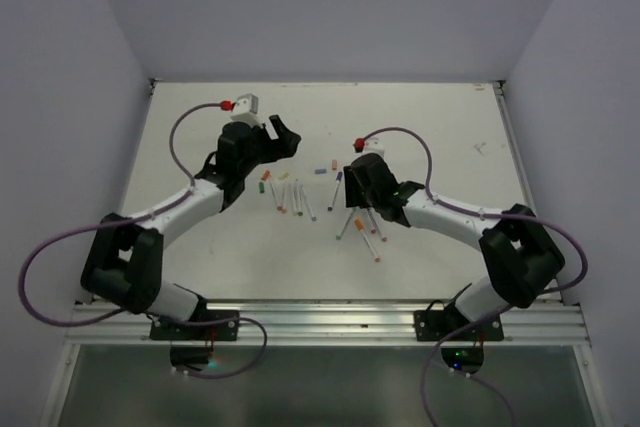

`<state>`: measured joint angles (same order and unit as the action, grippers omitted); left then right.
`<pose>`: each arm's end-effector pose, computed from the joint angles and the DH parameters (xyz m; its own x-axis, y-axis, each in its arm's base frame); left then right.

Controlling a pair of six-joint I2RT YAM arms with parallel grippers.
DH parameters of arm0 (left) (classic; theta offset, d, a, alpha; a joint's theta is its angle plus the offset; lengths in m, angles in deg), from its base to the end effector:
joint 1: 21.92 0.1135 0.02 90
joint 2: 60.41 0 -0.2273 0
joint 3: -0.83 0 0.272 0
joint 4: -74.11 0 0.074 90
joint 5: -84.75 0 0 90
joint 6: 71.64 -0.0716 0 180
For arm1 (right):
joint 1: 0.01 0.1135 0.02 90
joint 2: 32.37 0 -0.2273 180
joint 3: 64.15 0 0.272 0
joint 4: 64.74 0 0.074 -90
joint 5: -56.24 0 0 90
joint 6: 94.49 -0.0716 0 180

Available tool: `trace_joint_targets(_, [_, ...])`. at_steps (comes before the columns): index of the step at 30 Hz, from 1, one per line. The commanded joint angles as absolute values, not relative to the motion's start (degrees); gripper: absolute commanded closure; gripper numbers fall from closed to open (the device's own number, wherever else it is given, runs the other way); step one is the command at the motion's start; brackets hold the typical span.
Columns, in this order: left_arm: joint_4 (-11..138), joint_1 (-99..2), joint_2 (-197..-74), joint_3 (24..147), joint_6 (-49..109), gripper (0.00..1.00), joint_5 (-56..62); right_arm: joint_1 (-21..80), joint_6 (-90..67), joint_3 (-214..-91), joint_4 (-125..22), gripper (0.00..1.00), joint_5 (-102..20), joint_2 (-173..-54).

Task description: Open the pen caps

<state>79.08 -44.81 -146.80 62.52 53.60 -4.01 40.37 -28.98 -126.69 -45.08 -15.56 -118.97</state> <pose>0.3585 -0.1531 0.1775 -0.4892 -0.4196 -0.7646 0.1535 0.8215 -0.5491 0.2868 0.2146 0.1314 -0.6630 -0.0469 -0.7472 -0.1853 0.9772 0.1031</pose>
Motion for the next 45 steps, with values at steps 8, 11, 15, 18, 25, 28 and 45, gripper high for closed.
trace_joint_targets(8, [61.82, -44.42, -125.81, 63.85, 44.82, 0.0, -19.22, 43.75, -33.76, -140.77, -39.17, 0.43, -13.74, -131.85])
trace_joint_targets(11, [57.33, -44.5, -121.94, 63.58, 43.76, 0.0, -19.75, 44.55, -35.42, -142.8, -37.67, 0.43, -12.32, -135.1])
trace_joint_targets(15, [54.35, -44.42, -117.72, 62.09, 43.05, 0.0, -19.22, 44.55, -37.62, -143.95, -35.56, 0.44, -8.99, -137.48])
trace_joint_targets(18, [53.72, -44.5, -116.14, 60.95, 42.96, 0.0, -19.22, 44.55, -37.98, -144.56, -34.77, 0.45, -7.75, -138.79])
trace_joint_targets(25, [54.34, -44.42, -115.52, 58.22, 43.67, 0.0, -18.34, 44.55, -37.89, -145.71, -32.75, 0.52, -6.34, -140.91])
trace_joint_targets(28, [54.78, -44.5, -115.69, 58.22, 43.93, 0.0, -17.38, 44.46, -37.37, -145.44, -32.57, 0.58, -5.46, -141.0])
trace_joint_targets(45, [57.06, -44.42, -118.06, 58.92, 47.71, 0.0, -7.98, 42.09, -34.2, -141.93, -38.8, 1.0, -8.45, -136.0])
